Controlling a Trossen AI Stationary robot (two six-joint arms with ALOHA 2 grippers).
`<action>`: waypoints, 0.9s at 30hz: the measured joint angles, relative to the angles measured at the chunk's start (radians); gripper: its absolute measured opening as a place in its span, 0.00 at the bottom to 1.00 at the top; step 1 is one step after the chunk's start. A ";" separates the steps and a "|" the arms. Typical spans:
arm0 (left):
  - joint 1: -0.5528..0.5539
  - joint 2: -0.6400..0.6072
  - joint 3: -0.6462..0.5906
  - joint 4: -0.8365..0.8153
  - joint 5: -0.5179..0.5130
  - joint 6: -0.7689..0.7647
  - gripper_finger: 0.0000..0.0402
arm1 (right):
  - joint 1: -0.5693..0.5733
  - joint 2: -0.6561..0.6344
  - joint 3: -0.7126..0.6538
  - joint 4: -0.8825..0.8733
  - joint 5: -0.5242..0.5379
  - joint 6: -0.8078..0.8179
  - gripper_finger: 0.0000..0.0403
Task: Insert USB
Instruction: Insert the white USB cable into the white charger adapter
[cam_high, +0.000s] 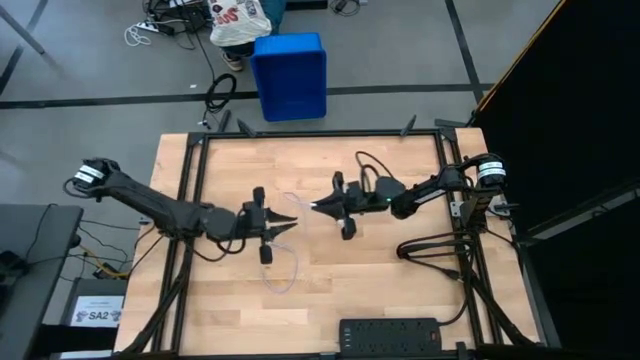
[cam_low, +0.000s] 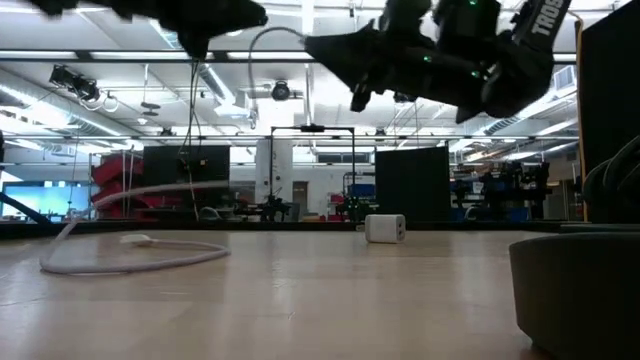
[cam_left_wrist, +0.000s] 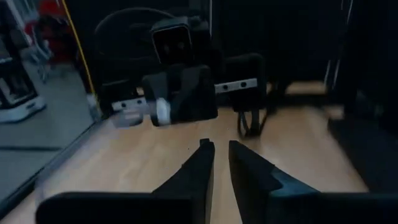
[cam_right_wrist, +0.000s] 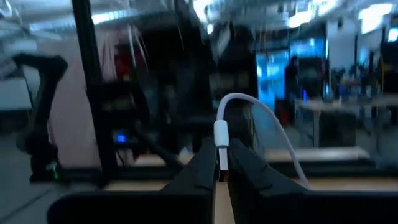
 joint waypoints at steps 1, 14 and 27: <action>0.004 0.026 -0.040 0.103 -0.005 0.006 0.09 | 0.000 0.000 -0.015 0.023 0.001 0.006 0.00; 0.114 0.455 -0.016 0.685 0.029 0.088 0.49 | 0.014 0.000 -0.016 -0.011 -0.001 -0.001 0.00; 0.117 0.491 -0.011 0.807 0.007 0.158 0.55 | 0.047 0.000 -0.016 -0.077 0.014 -0.037 0.00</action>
